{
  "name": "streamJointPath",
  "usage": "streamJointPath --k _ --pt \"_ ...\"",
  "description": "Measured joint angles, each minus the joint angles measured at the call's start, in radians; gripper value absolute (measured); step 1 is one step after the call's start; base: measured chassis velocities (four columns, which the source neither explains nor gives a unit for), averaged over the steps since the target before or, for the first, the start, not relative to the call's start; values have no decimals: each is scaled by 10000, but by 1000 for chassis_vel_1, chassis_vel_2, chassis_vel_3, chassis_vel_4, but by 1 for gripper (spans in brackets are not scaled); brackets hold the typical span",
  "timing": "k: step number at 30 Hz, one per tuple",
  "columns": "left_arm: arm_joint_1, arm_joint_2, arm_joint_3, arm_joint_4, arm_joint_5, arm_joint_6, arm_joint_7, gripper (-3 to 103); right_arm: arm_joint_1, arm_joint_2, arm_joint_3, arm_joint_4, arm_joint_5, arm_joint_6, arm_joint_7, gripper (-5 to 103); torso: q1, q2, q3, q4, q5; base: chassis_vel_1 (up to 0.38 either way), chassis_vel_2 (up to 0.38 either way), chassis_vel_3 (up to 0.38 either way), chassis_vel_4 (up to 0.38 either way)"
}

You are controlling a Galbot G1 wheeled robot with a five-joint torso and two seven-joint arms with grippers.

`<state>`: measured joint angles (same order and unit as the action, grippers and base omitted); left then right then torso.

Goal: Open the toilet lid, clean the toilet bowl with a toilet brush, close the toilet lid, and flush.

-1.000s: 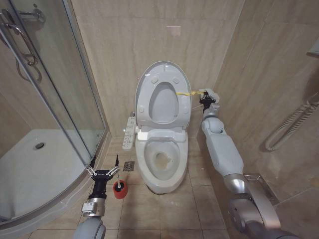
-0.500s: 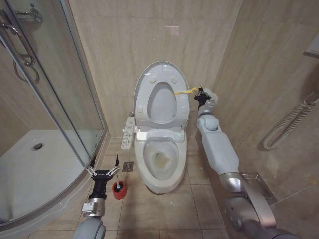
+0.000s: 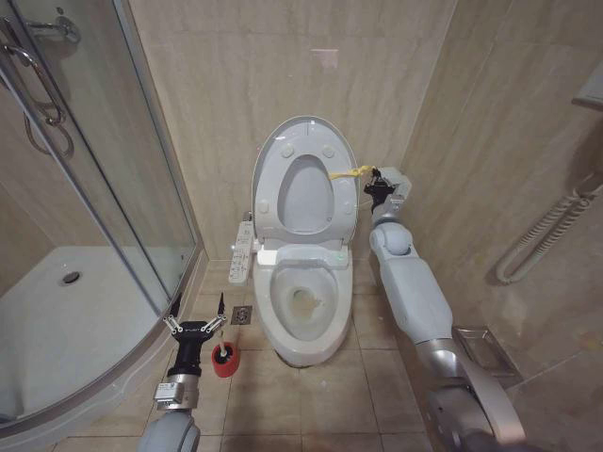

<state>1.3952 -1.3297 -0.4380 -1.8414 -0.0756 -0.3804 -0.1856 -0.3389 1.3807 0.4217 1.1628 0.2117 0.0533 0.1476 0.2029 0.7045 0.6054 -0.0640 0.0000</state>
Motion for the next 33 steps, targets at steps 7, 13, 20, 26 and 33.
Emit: streamJointPath --k 7,13,20,26,33 --pt "0 0 0 0 0 0 0 100 -523 -229 0 630 116 -266 147 0 0 0 0 0 0 0 0 0 0" --pt "0 0 0 0 0 0 0 100 -1012 -504 6 1190 258 -337 146 16 0 0 0 -1 2 0 0 0 0" --pt "0 0 0 0 0 0 0 100 -1506 -716 -63 1994 497 -559 161 42 0 0 0 -2 2 0 0 0 0" --pt "-1 0 0 0 0 0 0 100 -1833 -749 -219 2591 656 -727 159 70 0 0 0 -1 0 0 0 0 0" --pt "0 0 0 0 0 0 0 100 -2342 -733 -309 3253 812 -870 325 96 0 0 -1 0 0 0 0 0 0"
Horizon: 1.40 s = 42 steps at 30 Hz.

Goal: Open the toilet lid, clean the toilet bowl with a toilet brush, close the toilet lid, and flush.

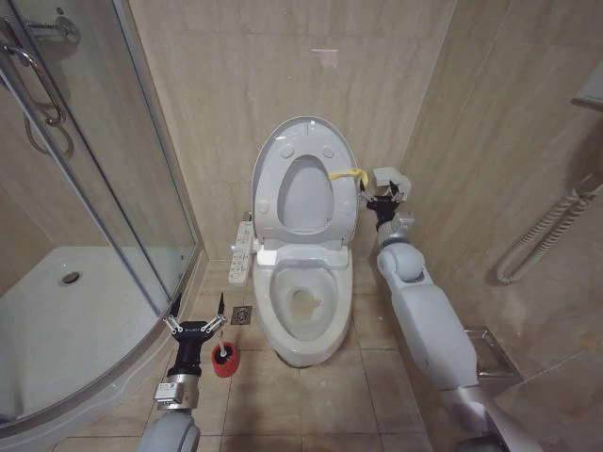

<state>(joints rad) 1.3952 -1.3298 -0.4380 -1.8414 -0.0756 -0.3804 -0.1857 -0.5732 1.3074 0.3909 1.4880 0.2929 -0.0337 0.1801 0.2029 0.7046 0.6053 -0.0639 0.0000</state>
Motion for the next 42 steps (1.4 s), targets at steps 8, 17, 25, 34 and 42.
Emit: streamJointPath --k 8,17,25,34,42 --pt "0 0 0 0 0 0 0 100 -1406 -64 185 1091 -121 -234 441 100 0 0 0 -1 0 0 0 0 0" --pt "0 0 1 0 0 0 0 100 -3774 323 593 2359 -552 -53 443 100 -1 0 -1 -2 2 0 0 0 0" --pt "0 0 1 0 0 0 0 100 -5930 1220 1149 3185 -1433 590 -222 100 -1 0 0 -1 0 0 0 0 0" --pt "0 0 0 0 0 0 0 100 -6726 1705 1606 3478 -1776 1226 -187 100 -1 0 0 -1 0 0 0 0 0" --pt "0 0 0 0 0 0 0 100 -6795 1341 1784 3622 -1411 1381 -253 100 -1 0 0 -1 0 0 0 0 0"
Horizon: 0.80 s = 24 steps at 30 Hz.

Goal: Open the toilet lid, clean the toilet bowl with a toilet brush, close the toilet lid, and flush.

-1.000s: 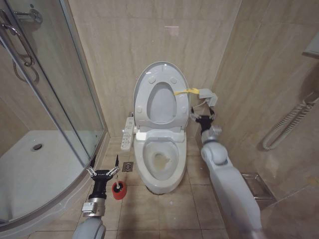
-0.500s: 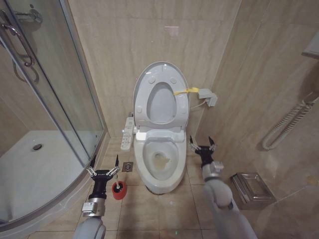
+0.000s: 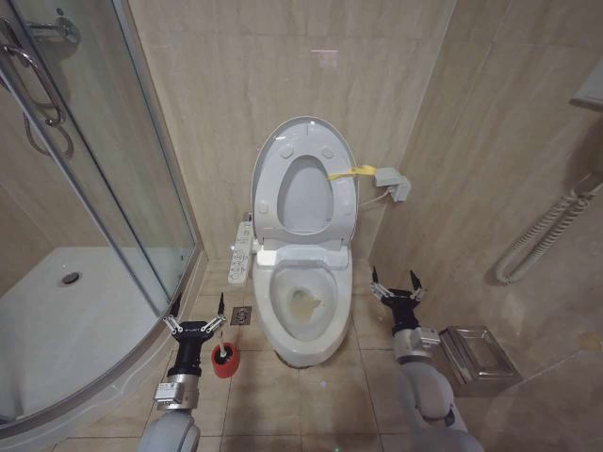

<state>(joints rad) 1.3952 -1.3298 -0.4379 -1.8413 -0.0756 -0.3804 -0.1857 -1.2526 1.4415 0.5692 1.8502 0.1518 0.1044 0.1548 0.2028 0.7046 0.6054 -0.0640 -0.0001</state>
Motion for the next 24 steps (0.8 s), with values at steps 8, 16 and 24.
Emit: streamJointPath --k 8,16,24 --pt "0 0 0 0 0 0 0 100 456 -417 -21 -354 225 28 -135 100 2 0 1 0 1 0 0 0 0" --pt "0 0 0 0 0 0 0 100 822 -736 -142 -824 480 140 -248 100 2 -1 1 1 2 0 0 0 0" --pt "0 0 0 0 0 0 0 100 1131 -967 -179 -1230 851 306 -342 100 2 -1 1 0 2 0 0 0 0"
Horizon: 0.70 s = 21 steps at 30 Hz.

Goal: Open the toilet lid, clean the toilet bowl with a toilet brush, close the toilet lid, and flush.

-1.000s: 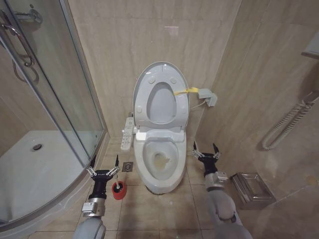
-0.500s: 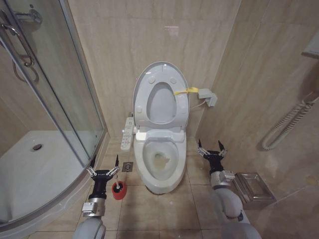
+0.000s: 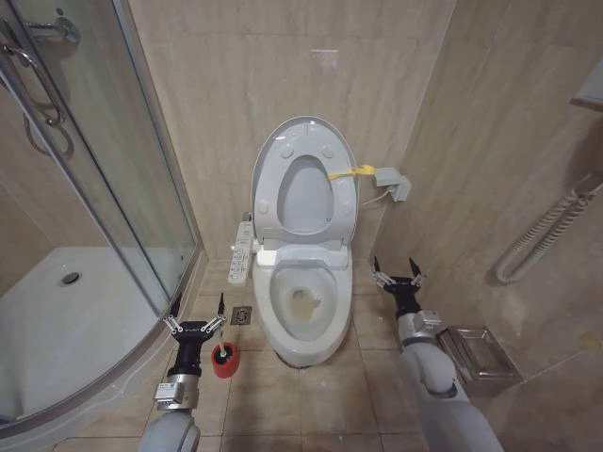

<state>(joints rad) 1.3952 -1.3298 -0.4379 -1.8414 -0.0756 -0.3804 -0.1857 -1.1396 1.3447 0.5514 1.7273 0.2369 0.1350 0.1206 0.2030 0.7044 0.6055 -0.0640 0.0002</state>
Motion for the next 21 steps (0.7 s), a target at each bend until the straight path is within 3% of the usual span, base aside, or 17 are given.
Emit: streamJointPath --k 12,21 --pt "0 0 0 0 0 0 0 100 -454 -366 193 289 380 -4 -58 100 0 0 0 0 -1 0 0 0 0" --pt "0 0 0 0 0 0 0 100 -1054 -52 227 720 318 61 -57 100 0 0 -1 0 -2 0 0 0 0"
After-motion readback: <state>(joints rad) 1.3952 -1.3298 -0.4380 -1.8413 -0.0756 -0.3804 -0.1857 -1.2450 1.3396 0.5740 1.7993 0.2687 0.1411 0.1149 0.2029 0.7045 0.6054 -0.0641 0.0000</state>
